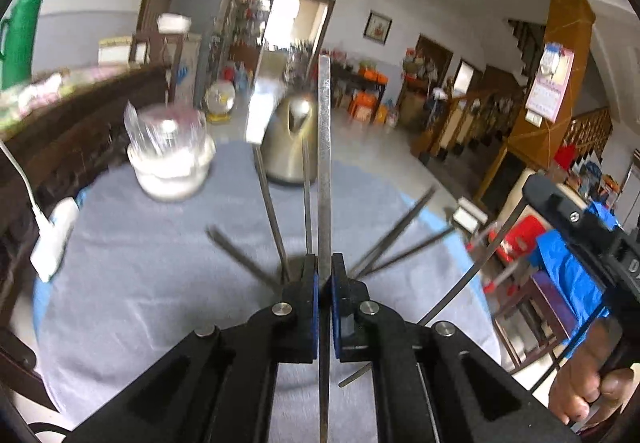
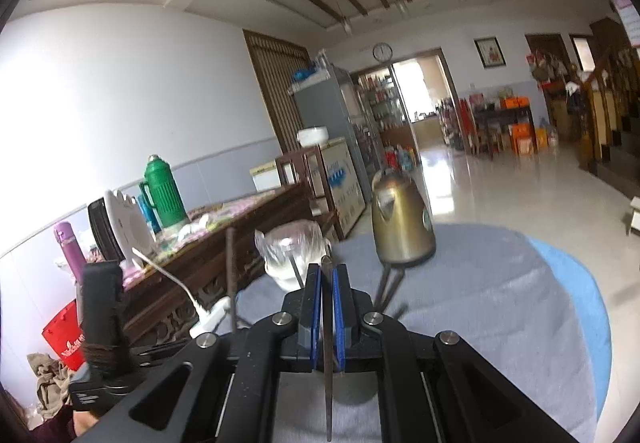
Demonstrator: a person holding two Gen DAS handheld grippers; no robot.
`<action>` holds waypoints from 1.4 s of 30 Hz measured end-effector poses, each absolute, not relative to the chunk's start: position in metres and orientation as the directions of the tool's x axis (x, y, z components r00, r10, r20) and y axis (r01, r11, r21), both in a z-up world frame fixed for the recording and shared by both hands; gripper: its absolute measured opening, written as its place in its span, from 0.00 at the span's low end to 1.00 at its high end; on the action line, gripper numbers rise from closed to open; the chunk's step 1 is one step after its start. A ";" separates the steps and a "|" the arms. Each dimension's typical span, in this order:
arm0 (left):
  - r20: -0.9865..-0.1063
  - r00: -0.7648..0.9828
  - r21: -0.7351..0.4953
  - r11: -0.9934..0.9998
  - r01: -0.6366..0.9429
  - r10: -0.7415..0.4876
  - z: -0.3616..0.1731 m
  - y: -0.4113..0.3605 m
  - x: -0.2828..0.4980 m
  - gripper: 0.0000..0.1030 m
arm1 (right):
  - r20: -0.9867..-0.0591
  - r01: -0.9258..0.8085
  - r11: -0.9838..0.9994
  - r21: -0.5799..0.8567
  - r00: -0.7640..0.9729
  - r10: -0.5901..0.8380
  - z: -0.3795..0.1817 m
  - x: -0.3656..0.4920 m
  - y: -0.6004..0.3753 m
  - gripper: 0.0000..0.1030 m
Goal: Organize utensils
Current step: 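Open both grippers above the cup to release the rods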
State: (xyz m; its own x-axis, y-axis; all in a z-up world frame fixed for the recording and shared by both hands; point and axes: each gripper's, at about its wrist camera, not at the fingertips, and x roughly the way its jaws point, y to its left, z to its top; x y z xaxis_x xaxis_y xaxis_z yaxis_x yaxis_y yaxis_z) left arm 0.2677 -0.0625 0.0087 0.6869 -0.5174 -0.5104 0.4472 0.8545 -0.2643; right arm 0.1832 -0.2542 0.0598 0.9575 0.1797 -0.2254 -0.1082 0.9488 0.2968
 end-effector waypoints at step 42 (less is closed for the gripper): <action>-0.316 0.892 -0.234 0.938 0.256 -0.322 0.039 -0.096 0.312 0.05 | -0.172 -0.033 0.860 0.508 0.975 0.139 0.029 0.185 -0.316 0.28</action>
